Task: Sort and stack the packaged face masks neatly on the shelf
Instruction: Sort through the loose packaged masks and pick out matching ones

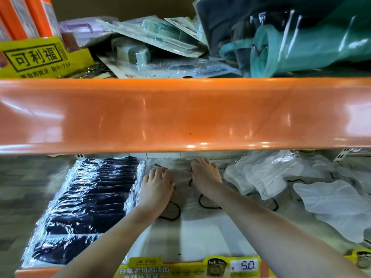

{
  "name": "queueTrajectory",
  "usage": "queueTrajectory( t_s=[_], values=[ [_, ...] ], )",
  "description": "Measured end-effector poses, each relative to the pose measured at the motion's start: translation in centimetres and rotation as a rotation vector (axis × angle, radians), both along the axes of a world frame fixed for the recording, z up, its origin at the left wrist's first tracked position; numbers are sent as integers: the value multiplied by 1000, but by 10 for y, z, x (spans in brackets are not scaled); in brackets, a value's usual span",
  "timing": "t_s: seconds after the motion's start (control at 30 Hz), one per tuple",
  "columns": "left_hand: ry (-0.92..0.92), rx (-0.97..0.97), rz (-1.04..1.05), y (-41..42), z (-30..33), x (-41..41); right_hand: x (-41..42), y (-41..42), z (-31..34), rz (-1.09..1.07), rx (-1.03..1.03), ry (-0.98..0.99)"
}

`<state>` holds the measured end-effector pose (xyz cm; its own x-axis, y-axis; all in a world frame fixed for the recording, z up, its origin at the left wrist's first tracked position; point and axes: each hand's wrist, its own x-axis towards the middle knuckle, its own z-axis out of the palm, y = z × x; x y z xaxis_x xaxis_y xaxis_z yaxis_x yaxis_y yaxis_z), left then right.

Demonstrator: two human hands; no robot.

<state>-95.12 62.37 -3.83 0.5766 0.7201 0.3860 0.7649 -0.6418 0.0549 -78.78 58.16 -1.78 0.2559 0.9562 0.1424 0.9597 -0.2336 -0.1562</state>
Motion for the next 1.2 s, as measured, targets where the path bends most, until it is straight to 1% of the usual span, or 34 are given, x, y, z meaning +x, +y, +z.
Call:
queueTrajectory(
  t_s=[0.03,0.1,0.17,0.2,0.3,0.43,0.57,0.7,0.8,0.87,0.97,1.03,1.1,1.2],
  values=[
    [-27,44,-16,-3,1,0,-1,2,0,-20,10,0],
    [-50,137,-113,-14,-2,-1,-5,3,-1,-46,28,3],
    [14,153,-220,-27,-6,-2,-8,0,-2,-50,54,14],
    [51,140,-241,-32,-8,-3,-9,-3,-2,-45,72,27],
    [97,85,-188,-36,-13,-4,-10,-17,-3,31,112,39],
    [57,30,-48,-33,-13,-9,-11,-39,-3,139,70,-4],
    [48,-23,28,-30,-11,-12,-12,-49,-10,92,-50,-66],
    [100,-51,45,-28,-7,-11,-17,-47,-5,82,-111,-123],
    [75,-68,73,-28,-4,-9,-20,-41,2,61,-128,-93],
    [22,-41,55,-34,-2,-7,-19,-38,5,17,-108,-53],
    [-11,-11,-72,-46,-1,-3,-20,-33,4,-46,-36,-26],
    [58,-59,-91,-53,-2,-2,-22,-33,0,-60,8,-54],
    [162,-177,-73,-57,-4,-2,-26,-36,-4,-71,45,-81],
    [197,-250,-49,-63,2,0,-30,-44,-8,-110,145,-97]
  ],
)
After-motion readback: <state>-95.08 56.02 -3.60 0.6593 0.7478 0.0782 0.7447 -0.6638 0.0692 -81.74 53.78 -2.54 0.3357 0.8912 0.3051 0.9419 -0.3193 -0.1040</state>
